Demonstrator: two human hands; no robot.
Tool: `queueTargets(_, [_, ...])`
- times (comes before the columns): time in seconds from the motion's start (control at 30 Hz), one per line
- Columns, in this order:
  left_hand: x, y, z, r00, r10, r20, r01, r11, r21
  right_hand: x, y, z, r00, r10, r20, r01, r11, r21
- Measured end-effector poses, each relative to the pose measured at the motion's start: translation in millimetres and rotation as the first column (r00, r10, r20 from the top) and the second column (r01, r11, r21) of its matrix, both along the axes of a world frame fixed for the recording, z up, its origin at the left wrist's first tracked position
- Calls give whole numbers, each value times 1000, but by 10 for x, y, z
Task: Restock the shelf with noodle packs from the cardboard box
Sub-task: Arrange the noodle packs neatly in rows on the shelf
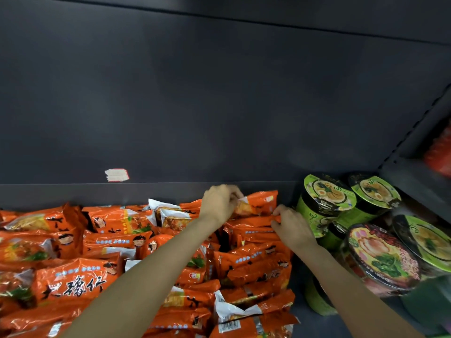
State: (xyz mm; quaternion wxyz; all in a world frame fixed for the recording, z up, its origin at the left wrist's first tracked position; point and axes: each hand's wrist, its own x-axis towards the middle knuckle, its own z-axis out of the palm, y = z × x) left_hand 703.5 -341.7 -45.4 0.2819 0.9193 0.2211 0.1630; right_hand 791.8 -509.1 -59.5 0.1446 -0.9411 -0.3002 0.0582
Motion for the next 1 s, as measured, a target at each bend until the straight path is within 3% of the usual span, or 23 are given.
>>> queueTargets(0.07, [-20, 73, -27, 999, 32, 7, -32, 994, -105, 4, -15, -4, 1000, -14, -21, 15, 1000, 18])
queueTargets(0.13, [-23, 121, -97, 986, -10, -164, -12, 992, -129, 7, -10, -5, 999, -23, -42, 24, 999, 41])
queueTargets(0.2, [-23, 118, -142, 955, -58, -290, 33, 995, -91, 14, 10, -6, 998, -16, -54, 18, 999, 39])
queueTargets(0.3, [-28, 72, -109, 985, -77, -153, 83, 996, 35, 14, 31, -5, 997, -17, -75, 19, 999, 30])
queueTargets(0.37, [-16, 6, -60, 973, -190, -130, 204, 973, 106, 13, 22, -12, 996, -17, -84, 20, 999, 37])
queueTargets(0.5, [90, -102, -35, 893, -279, -353, 352, 922, 160, 8, 3, 20, 997, 32, -69, -29, 999, 47])
queueTargets(0.7, [50, -81, -72, 951, -270, -149, 252, 959, -133, -41, -76, 18, 989, 121, -84, -118, 992, 32])
queueTargets(0.77, [7, -69, -45, 934, -316, -166, 299, 947, -120, -68, -81, 21, 982, 154, -107, -151, 988, 37])
queueTargets(0.9, [27, -112, -25, 942, -278, -190, 299, 950, 94, -90, -12, 33, 975, 178, -136, -176, 984, 22])
queueTargets(1.0, [7, -70, -5, 975, -207, -85, 209, 977, 26, -49, -19, 38, 982, 117, -145, -111, 993, 48])
